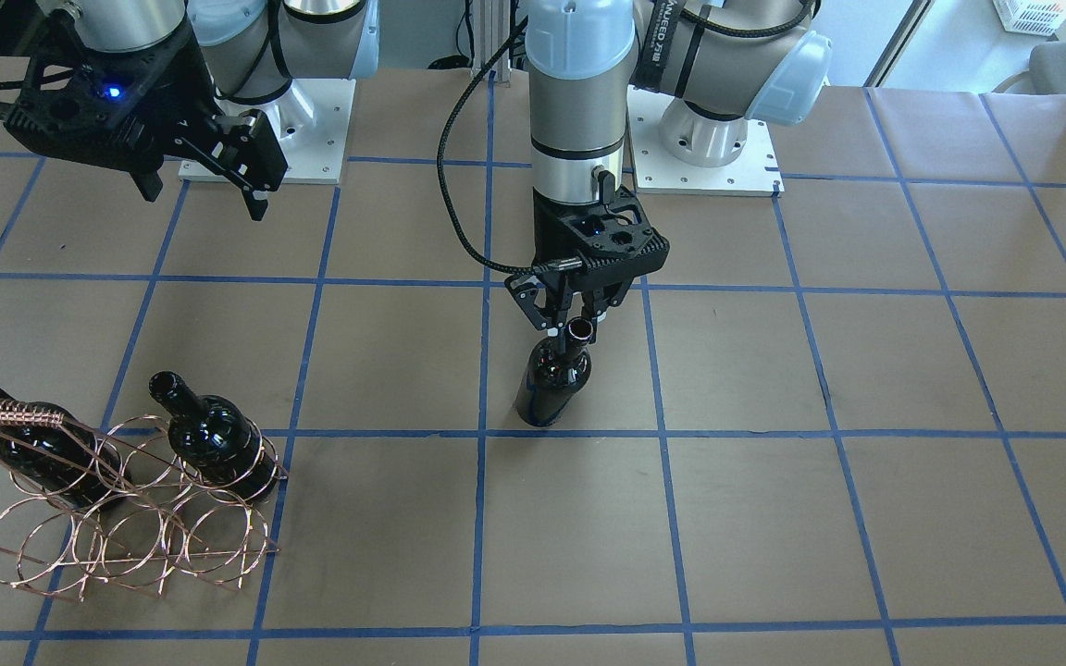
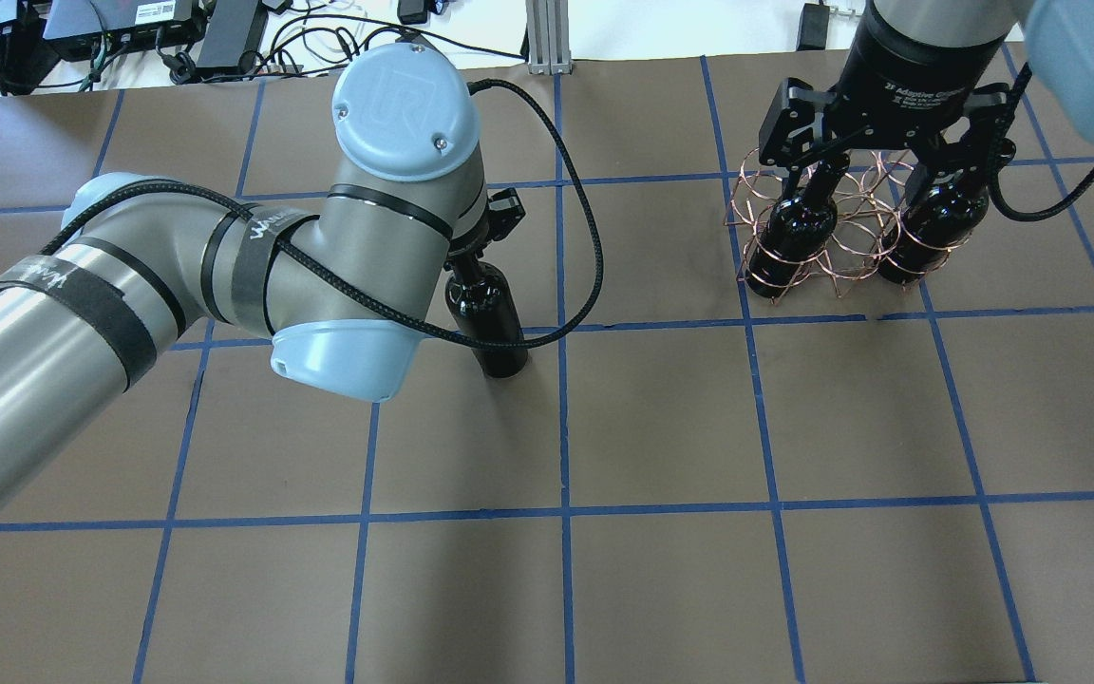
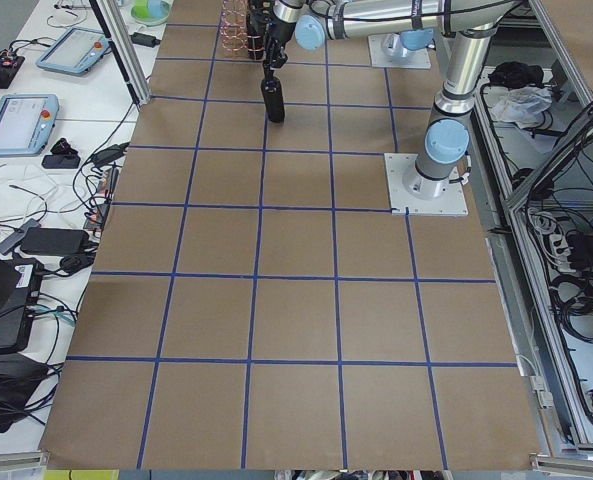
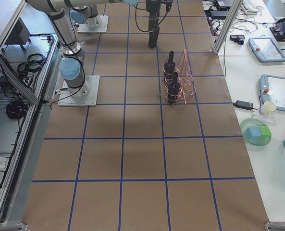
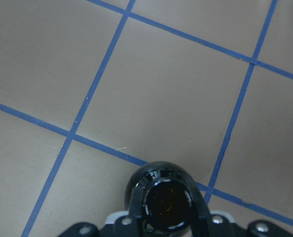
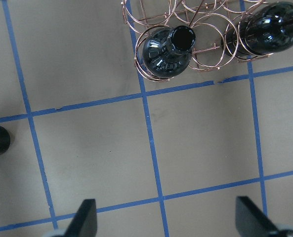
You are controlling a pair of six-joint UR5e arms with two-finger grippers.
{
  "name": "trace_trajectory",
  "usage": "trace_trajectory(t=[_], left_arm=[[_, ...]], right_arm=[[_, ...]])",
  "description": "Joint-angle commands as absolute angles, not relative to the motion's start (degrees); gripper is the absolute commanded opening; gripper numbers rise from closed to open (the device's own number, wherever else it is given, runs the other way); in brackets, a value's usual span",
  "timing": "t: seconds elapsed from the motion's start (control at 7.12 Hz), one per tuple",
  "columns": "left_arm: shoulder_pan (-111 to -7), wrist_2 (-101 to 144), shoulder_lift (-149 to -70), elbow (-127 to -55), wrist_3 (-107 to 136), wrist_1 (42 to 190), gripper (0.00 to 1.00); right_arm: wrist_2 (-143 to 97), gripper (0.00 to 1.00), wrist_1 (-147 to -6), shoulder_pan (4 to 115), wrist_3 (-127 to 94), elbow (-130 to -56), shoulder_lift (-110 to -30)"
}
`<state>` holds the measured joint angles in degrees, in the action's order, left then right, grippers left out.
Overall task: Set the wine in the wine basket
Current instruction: 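Lower the held bottle upright onto the table with the left gripper, then open the left gripper and lift it away from the standing bottle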
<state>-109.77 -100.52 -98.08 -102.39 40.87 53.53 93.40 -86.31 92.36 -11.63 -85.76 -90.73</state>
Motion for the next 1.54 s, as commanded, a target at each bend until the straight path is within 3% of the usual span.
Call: trace_trajectory(t=[0.0, 0.28, 0.56, 0.98, 1.4], left_arm=[[-109.8, -100.6, -98.1, -102.7, 40.8, 53.6, 0.57], [-109.8, -101.1, -98.0, -102.7, 40.8, 53.6, 0.81], [-109.8, -101.1, -97.9, -102.2, 40.5, 53.7, 0.94], [-107.9, -100.3, -96.7, -95.1, 36.2, 64.1, 0.91], [-95.0, -94.2, -95.5, -83.7, 18.0, 81.0, 0.92]], right_arm=[[93.3, 1.0, -86.3, 92.3, -11.5, -85.8, -90.7], [93.3, 1.0, -86.5, 92.3, -11.5, -85.8, -90.6], [93.4, 1.0, -86.3, 92.3, -11.8, -85.8, -90.7], [93.9, 1.0, -87.1, 92.5, -11.6, -85.8, -90.9], [93.2, 1.0, -87.9, 95.9, -12.6, -85.0, -90.2]])
